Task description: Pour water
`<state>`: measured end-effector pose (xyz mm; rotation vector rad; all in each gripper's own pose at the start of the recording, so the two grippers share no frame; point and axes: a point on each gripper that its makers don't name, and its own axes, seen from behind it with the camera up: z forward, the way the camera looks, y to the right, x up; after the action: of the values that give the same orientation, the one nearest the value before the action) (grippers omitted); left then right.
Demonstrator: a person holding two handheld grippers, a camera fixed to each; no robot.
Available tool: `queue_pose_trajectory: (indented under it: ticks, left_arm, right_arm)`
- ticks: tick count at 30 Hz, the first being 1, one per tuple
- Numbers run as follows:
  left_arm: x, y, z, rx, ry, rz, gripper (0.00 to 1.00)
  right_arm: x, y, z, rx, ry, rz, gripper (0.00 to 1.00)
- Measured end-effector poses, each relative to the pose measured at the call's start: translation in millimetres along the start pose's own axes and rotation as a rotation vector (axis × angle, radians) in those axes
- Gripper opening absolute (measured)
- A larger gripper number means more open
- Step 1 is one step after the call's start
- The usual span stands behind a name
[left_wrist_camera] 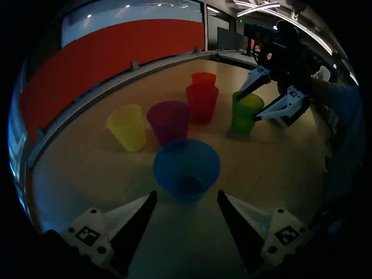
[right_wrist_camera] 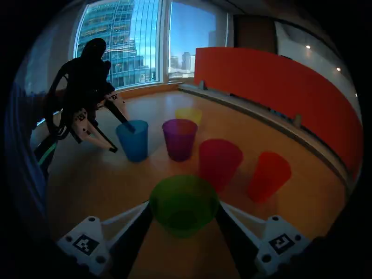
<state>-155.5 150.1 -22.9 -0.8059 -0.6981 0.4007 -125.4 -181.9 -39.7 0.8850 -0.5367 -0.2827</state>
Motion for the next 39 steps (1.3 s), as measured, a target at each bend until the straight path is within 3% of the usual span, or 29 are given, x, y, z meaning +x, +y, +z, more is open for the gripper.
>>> queue_pose_trajectory:
  ticks: [7, 9, 17, 39]
  left_arm:
    - [0, 3.1, -0.8, -0.006, -0.003, 0.001, 0.96]
    - [0, 4.6, -1.1, -0.01, -0.004, -0.002, 0.96]
    - [-3, 1.5, -5.9, 0.002, -0.005, -0.018, 0.96]
    - [-14, -7.4, -40.1, 0.095, 0.031, -0.09, 0.96]
  right_arm:
    - [-2, 1, -1.2, -0.009, -0.003, -0.006, 0.93]
    - [-3, 2, -1.5, -0.011, -0.005, -0.007, 0.99]
    - [-8, -1, -8.4, -0.019, -0.012, -0.004, 1.0]
    - [-20, 14, -62.3, -0.133, 0.018, 0.034, 1.0]
